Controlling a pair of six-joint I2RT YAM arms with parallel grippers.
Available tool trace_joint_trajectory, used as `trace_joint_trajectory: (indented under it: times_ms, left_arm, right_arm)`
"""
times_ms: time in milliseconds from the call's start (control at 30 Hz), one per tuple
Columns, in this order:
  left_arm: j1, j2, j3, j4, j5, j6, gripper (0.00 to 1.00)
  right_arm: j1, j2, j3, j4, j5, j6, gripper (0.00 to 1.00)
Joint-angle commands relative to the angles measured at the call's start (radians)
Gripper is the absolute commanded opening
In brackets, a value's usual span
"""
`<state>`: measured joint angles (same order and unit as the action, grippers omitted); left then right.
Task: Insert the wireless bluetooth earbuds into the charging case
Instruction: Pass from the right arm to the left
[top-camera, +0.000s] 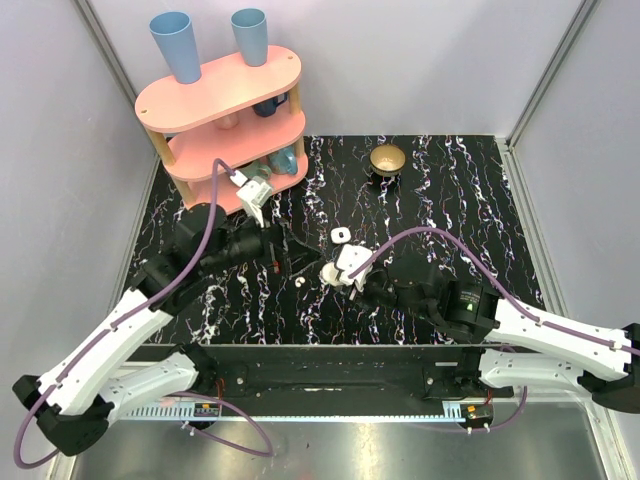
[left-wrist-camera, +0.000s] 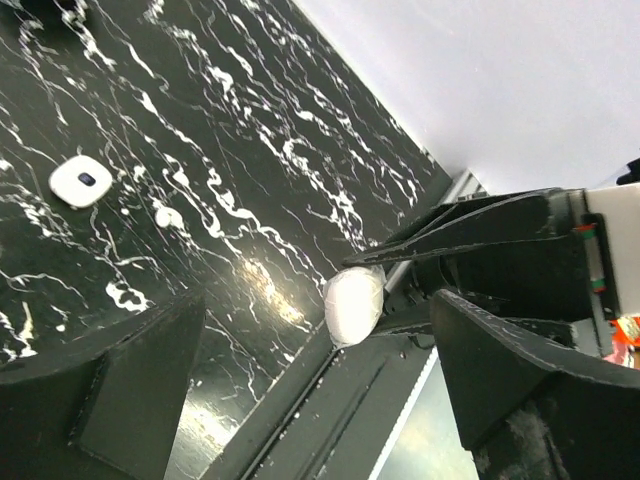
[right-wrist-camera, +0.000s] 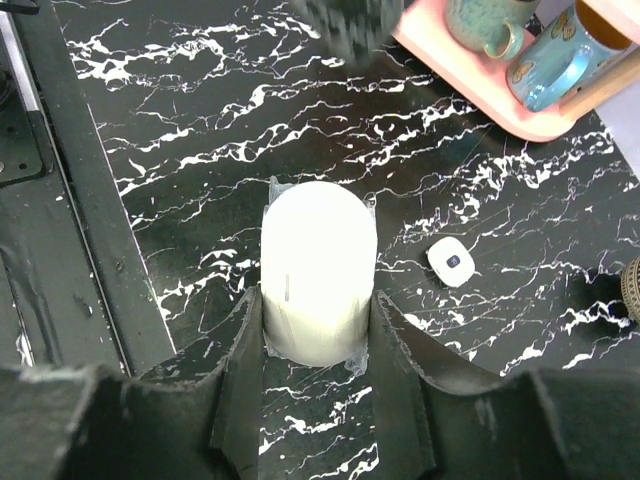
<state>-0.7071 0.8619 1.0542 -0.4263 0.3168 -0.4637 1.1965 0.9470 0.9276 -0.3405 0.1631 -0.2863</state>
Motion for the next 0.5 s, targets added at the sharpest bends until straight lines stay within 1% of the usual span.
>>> trace_joint_trajectory:
  times_ms: [0,200,467]
  left_arm:
    - [0.001,0.046,0.000,0.047,0.116,-0.047,0.99]
    - [0.000,0.074,-0.048,0.136,0.169,-0.075,0.99]
    - [-0.028,0.120,-0.080,0.192,0.251,-0.070,0.98]
  right_arm:
    - [0.014,-0.021,0.048,0.055,-0.008,-0.050,0.10]
    - [0.014,-0.020,0.047,0.070,-0.008,-0.047,0.10]
    - [0.014,-0.025,0.037,0.092,0.006,-0.036,0.10]
